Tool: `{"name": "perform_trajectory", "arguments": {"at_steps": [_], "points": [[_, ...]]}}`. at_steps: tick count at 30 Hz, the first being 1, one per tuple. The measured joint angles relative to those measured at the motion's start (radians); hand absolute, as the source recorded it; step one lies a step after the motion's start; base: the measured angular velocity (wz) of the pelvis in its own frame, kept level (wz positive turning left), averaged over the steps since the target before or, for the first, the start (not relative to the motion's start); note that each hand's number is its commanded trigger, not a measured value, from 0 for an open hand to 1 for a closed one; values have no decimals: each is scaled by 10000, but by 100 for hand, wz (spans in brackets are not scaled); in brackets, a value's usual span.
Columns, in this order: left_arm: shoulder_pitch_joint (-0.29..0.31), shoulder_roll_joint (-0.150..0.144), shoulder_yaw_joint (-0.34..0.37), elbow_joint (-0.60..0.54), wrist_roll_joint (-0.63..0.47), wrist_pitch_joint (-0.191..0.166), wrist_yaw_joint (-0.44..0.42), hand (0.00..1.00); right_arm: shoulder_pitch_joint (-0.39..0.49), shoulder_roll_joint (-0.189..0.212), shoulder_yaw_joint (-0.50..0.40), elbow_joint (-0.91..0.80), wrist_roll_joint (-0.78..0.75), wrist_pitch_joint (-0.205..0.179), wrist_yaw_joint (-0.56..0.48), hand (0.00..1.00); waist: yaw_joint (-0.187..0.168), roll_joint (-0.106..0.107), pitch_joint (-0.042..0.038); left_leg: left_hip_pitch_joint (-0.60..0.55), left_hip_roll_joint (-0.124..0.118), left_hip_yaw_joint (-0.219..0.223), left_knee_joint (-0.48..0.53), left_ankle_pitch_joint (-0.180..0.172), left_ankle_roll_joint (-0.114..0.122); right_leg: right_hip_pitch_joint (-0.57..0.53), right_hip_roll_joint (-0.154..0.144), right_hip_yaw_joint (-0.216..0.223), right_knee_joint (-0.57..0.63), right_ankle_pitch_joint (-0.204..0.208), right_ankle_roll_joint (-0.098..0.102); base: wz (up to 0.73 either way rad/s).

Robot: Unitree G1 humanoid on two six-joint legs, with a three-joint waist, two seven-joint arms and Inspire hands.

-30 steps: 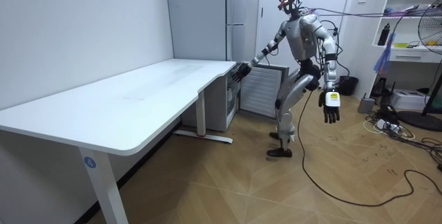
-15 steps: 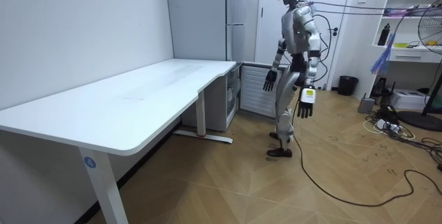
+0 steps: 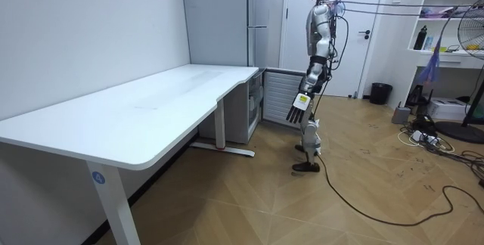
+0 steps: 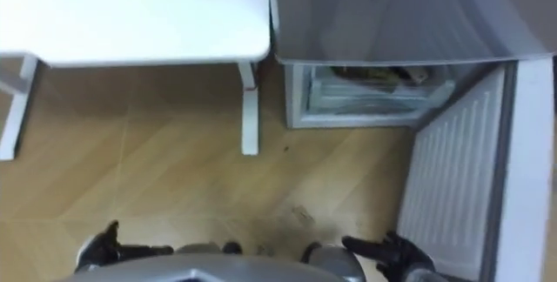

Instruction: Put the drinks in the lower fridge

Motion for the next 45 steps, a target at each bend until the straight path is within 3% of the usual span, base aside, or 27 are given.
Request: {"name": "perform_trajectory", "arguments": {"at_steps": [4, 7, 9, 16, 25, 32, 33, 38, 42, 44, 45], "points": [[40, -166, 266, 4, 739, 318, -6, 0, 431, 189, -536, -361, 29, 52, -243, 0, 3, 6, 2, 565, -41, 328, -192, -130, 90, 363, -5, 263, 26, -77, 133, -16], [51, -175, 468, 131, 1046, 423, 24, 0, 535, 354, -850, -439, -6, 146, -302, 0, -95, -30, 21, 873, -91, 338, -263, -232, 128, 569, -19, 335, 5, -126, 207, -7], [71, -194, 697, 320, 1296, 482, 99, 0, 568, 405, -917, -454, -21, 234, -305, 0, -178, -68, -24, 920, -111, 372, -263, -265, 152, 614, -27, 404, 28, -129, 233, -8], [205, -354, 1541, 575, 2384, 836, 184, 0, 539, 455, -995, -342, -150, 336, -340, 0, -189, -138, -22, 1085, -143, 549, -250, -351, 202, 701, -1, 768, 27, -95, 292, -6], [288, -585, 1536, 611, 3642, 1548, 138, 0, 304, 446, -928, -267, -1297, 360, -661, 0, -37, -229, -10, 1332, -121, 458, -294, -398, 182, 883, 76, 833, -212, -86, 306, 0], [192, -613, 1521, 507, 3746, 1575, 148, 0, -64, 455, -915, -357, -2316, 461, -1256, 0, 35, -281, -20, 1381, -41, 449, -288, -419, 141, 1025, 207, 860, -374, -21, 273, 0], [193, -613, 1510, 395, 3792, 1560, 158, 0, -36, 450, -910, -675, -2594, 514, -1468, 0, 53, -300, -57, 1374, -37, 448, -287, -419, 141, 1021, 211, 859, -375, -17, 268, 0], [-32, -585, 1512, 372, 3788, 1435, 397, 0, -110, 423, -1137, -3474, -4971, 553, -2641, 0, 13, -372, -29, 1295, -43, 456, -266, -420, 141, 861, 232, 1039, -344, -9, 255, -6], [-129, -511, 1469, 267, 3697, 1202, 552, 0, -174, 346, -1215, -6566, -6551, 111, -3609, 0, -90, -429, -22, 1241, -22, 507, -286, -419, 140, 848, 274, 1099, -352, 21, 242, 0], [-113, -486, 1465, 189, 3685, 1139, 589, 0, -205, 292, -1239, -7586, -7214, -61, -3970, 0, -196, -520, -57, 1215, -18, 498, -302, -419, 139, 840, 298, 1180, -358, 21, 241, 0], [-66, -484, 1520, 166, 3669, 1071, 592, 0, -155, 274, -1381, -8242, -7423, -125, -4182, 0, -207, -573, -30, 1215, -19, 503, -329, -418, 137, 813, 326, 1360, -351, 21, 240, -3]]}}
